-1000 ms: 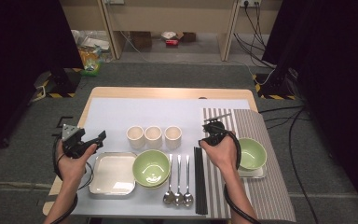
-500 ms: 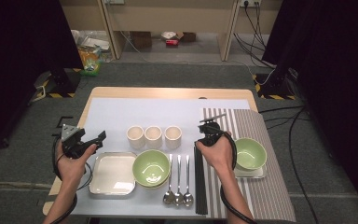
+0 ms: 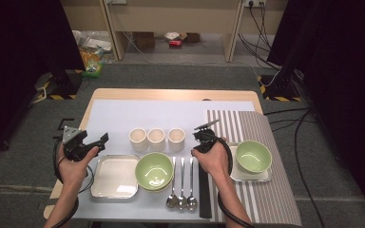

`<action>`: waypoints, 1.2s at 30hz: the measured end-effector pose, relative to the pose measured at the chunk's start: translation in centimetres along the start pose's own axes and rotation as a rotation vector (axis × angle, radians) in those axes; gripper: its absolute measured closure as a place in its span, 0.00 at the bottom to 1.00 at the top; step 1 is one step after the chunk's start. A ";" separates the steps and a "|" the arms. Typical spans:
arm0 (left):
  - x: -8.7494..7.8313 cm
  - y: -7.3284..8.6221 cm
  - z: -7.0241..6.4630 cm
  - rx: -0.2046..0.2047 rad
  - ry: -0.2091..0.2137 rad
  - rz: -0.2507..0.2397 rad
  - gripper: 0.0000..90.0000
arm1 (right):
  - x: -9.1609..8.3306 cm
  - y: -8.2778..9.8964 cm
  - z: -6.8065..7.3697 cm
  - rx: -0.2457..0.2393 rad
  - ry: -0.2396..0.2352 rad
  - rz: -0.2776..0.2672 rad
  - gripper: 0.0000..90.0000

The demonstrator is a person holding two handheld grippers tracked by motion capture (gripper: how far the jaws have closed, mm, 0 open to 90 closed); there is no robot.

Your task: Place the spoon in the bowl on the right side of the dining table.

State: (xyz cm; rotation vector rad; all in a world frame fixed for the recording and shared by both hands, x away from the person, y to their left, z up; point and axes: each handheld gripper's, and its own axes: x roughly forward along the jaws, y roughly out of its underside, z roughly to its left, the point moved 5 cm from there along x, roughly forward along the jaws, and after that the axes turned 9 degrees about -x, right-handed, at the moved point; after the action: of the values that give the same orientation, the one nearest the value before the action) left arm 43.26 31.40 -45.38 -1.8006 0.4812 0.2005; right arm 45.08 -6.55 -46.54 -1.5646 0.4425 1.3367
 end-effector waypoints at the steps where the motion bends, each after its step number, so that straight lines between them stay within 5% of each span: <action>1: 0.0 0.0 0.0 0.001 0.002 0.000 0.13 | 0.0 0.0 0.0 0.000 0.000 0.000 0.80; 36: -0.2 -0.2 0.2 -0.002 -0.003 -0.003 0.13 | 2.8 0.6 1.3 0.020 0.010 0.102 0.81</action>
State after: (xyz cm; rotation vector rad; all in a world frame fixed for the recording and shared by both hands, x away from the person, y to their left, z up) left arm 43.20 31.70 -45.18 -1.8023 0.4760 0.2018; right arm 44.82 -4.86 -49.14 -1.5510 0.5466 1.3981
